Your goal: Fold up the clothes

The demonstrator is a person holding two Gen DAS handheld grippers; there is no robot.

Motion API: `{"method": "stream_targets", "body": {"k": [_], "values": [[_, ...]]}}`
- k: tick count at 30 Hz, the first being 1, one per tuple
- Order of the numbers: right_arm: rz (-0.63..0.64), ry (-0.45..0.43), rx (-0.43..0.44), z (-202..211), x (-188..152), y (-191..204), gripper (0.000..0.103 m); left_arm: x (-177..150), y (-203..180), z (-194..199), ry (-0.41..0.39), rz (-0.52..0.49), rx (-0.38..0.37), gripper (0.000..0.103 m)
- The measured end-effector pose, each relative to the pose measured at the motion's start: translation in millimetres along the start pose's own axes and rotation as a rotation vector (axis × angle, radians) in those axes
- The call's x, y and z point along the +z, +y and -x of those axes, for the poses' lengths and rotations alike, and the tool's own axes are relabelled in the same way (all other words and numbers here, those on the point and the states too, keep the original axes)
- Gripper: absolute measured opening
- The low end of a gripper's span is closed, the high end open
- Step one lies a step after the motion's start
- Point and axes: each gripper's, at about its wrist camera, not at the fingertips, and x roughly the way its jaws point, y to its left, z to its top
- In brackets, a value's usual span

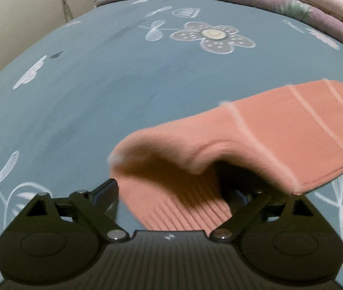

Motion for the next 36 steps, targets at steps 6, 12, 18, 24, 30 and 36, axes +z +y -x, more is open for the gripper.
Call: {"method": "stream_targets", "body": {"k": [6, 12, 18, 24, 30, 36], "values": [[0.022, 0.007, 0.262, -4.1, 24.9, 30.8, 0.103, -15.7, 42.9, 6.6, 0.027, 0.017, 0.070, 0.094], [0.064, 0.037, 0.319, -12.4, 31.1, 52.6, 0.103, -20.8, 76.5, 21.4, 0.027, 0.037, 0.145, 0.091], [0.041, 0.081, 0.346, -20.4, 31.3, 52.2, 0.103, -15.3, 26.6, 25.2, -0.068, -0.197, 0.063, 0.092], [0.030, 0.110, 0.317, -23.9, 29.6, 57.0, 0.103, -13.0, -1.0, 6.3, -0.149, -0.324, 0.101, 0.094], [0.009, 0.115, 0.289, -22.3, 26.2, 52.3, 0.103, 1.9, 54.9, 2.2, -0.131, -0.231, 0.241, 0.094], [-0.008, 0.137, 0.270, -26.7, 22.9, 46.3, 0.103, 6.1, 87.3, 8.8, -0.086, -0.227, 0.258, 0.095]]}}
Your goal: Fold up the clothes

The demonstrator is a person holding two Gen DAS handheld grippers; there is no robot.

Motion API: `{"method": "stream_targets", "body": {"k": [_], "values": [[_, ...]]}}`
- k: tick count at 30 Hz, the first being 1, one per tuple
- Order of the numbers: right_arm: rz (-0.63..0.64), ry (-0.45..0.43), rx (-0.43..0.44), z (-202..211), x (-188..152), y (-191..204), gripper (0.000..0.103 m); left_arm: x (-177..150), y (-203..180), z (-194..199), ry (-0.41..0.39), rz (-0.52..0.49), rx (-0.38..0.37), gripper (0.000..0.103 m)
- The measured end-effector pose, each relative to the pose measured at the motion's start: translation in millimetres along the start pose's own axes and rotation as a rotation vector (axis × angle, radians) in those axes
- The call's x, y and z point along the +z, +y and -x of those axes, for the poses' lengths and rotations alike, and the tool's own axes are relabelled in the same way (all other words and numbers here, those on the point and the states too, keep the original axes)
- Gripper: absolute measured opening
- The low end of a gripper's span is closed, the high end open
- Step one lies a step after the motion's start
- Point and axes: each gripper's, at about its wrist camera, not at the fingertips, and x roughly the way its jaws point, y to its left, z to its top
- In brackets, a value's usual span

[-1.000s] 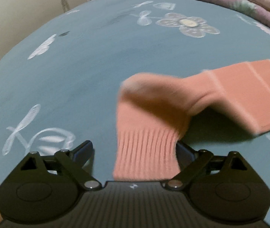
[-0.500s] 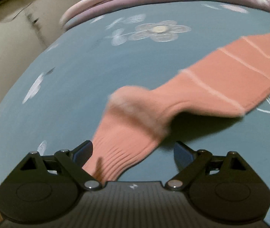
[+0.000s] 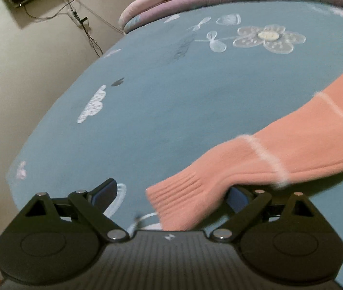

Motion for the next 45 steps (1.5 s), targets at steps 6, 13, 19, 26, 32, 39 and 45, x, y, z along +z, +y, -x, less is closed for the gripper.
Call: {"method": "stream_targets", "body": {"k": [6, 13, 19, 26, 32, 39, 45], "values": [[-0.014, -0.002, -0.001, 0.5, -2.0, -4.4, 0.103, -6.8, 24.4, 10.6, 0.018, 0.037, 0.101, 0.095], [-0.032, 0.003, 0.016, -5.3, -2.2, -6.2, 0.103, 2.9, 37.9, 35.7, -0.028, 0.053, 0.050, 0.094], [-0.021, 0.010, 0.016, -5.1, -5.2, -2.6, 0.103, 17.5, 7.3, 33.4, -0.055, 0.161, -0.353, 0.094], [-0.052, 0.013, -0.023, -2.8, -10.1, -10.1, 0.103, 11.4, -24.9, -9.2, 0.018, 0.242, -0.466, 0.094], [-0.097, 0.002, -0.050, -0.2, -16.9, -22.6, 0.103, -12.3, 5.3, -24.3, 0.086, 0.278, -0.330, 0.096], [-0.147, -0.002, -0.078, 1.2, -23.8, -39.1, 0.103, 10.4, -20.9, 19.0, 0.016, 0.220, -0.407, 0.094], [-0.171, -0.024, -0.125, 15.9, -36.6, -52.7, 0.103, 34.8, -120.4, 76.7, -0.066, 0.006, -0.615, 0.094]]}}
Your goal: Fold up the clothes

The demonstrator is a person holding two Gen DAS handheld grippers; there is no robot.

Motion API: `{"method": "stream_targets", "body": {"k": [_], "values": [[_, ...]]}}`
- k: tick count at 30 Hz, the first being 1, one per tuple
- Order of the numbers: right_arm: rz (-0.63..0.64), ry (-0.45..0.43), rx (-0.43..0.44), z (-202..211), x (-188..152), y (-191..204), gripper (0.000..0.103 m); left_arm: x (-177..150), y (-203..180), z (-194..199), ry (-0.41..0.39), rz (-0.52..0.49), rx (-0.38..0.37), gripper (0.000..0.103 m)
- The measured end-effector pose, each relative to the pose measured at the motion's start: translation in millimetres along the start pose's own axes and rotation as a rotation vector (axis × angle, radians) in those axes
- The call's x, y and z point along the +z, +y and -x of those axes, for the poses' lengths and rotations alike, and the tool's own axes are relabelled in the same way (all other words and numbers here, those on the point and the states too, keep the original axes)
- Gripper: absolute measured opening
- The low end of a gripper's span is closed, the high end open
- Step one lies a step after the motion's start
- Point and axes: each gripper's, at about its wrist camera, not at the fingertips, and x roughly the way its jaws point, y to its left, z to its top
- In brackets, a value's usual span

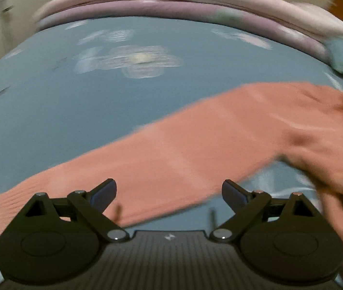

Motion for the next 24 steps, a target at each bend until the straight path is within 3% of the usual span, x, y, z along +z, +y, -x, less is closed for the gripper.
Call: {"method": "stream_targets", "body": {"k": [6, 13, 22, 24], "values": [[-0.089, -0.022, -0.028, 12.9, -14.9, -34.9, 0.103, 4.3, -108.9, 9.7, -0.046, -0.187, -0.153, 0.095], [-0.150, -0.025, -0.027, 21.2, -33.5, -73.4, 0.103, 16.3, -187.9, 40.0, -0.115, -0.244, -0.319, 0.096], [-0.152, -0.008, -0.107, 31.1, -58.1, -124.6, 0.103, 6.4, -275.3, 49.8, -0.085, -0.339, -0.424, 0.096], [-0.180, -0.007, -0.116, 34.6, -65.9, -140.6, 0.103, 3.2, -294.8, 51.7, -0.065, -0.366, -0.476, 0.096]]}}
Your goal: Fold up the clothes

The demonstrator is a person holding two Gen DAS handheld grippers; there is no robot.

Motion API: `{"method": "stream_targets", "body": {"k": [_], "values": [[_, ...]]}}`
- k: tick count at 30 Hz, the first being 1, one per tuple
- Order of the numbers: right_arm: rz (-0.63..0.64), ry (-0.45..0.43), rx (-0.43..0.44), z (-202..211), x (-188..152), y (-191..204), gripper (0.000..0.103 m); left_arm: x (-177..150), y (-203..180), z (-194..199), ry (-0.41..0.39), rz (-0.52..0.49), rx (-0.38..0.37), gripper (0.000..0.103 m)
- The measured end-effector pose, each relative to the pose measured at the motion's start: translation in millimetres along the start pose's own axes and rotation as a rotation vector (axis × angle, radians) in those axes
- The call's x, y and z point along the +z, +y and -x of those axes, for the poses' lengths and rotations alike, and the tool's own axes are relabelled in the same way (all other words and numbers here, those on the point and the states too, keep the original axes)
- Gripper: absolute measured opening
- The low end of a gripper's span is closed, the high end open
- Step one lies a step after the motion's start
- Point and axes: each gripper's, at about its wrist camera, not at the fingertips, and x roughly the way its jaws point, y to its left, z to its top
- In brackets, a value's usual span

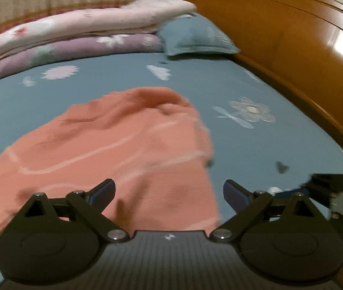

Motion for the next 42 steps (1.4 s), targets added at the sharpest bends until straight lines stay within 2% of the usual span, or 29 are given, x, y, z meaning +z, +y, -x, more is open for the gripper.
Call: {"method": "stream_targets", "body": {"k": [4, 9, 12, 13, 16, 18, 22, 24, 27, 31, 32, 37, 40, 42], "values": [[-0.041, 0.019, -0.048, 0.1, -14.3, -32.4, 0.103, 6.4, -32.4, -22.2, 0.043, -0.031, -0.120, 0.096], [-0.043, 0.066, -0.179, -5.2, -40.0, -61.7, 0.103, 5.0, -67.7, -61.7, 0.145, -0.069, -0.189, 0.096], [-0.073, 0.085, -0.187, -7.4, -50.4, -76.6, 0.103, -0.4, -81.9, -88.4, 0.218, -0.078, -0.243, 0.096], [-0.084, 0.088, -0.184, -7.7, -52.4, -80.9, 0.103, -2.9, -84.9, -97.3, 0.244, -0.076, -0.239, 0.096], [-0.108, 0.079, -0.162, -8.5, -51.1, -89.5, 0.103, -13.0, -80.4, -118.6, 0.323, -0.039, -0.142, 0.096], [-0.115, 0.071, -0.144, -10.9, -47.8, -92.4, 0.103, -18.2, -70.1, -121.5, 0.346, 0.013, -0.087, 0.096], [-0.112, 0.055, -0.105, -18.8, -39.9, -95.1, 0.103, -18.0, -54.6, -100.6, 0.291, 0.055, -0.005, 0.095], [-0.105, 0.051, -0.084, -23.7, -35.9, -95.9, 0.103, -14.4, -51.2, -88.4, 0.258, 0.013, 0.069, 0.095], [-0.096, 0.048, -0.054, -31.3, -30.7, -96.8, 0.103, -7.6, -43.1, -76.3, 0.225, -0.044, 0.182, 0.089], [-0.075, 0.052, -0.023, -37.4, -25.6, -96.2, 0.103, 3.5, -24.3, -75.5, 0.193, -0.117, 0.389, 0.091], [-0.070, 0.055, -0.018, -37.3, -25.2, -96.1, 0.103, 4.2, -18.5, -75.2, 0.193, -0.114, 0.416, 0.092], [-0.036, 0.065, -0.010, -35.2, -21.1, -92.1, 0.103, 2.8, 12.8, -69.3, 0.214, -0.030, 0.453, 0.094], [-0.012, 0.059, -0.008, -36.9, -13.3, -85.0, 0.103, -0.9, 5.0, -62.3, 0.184, -0.072, 0.465, 0.095], [-0.004, 0.042, 0.003, -40.5, -4.4, -77.0, 0.103, -3.2, 8.6, -56.7, 0.164, -0.067, 0.479, 0.095]]}}
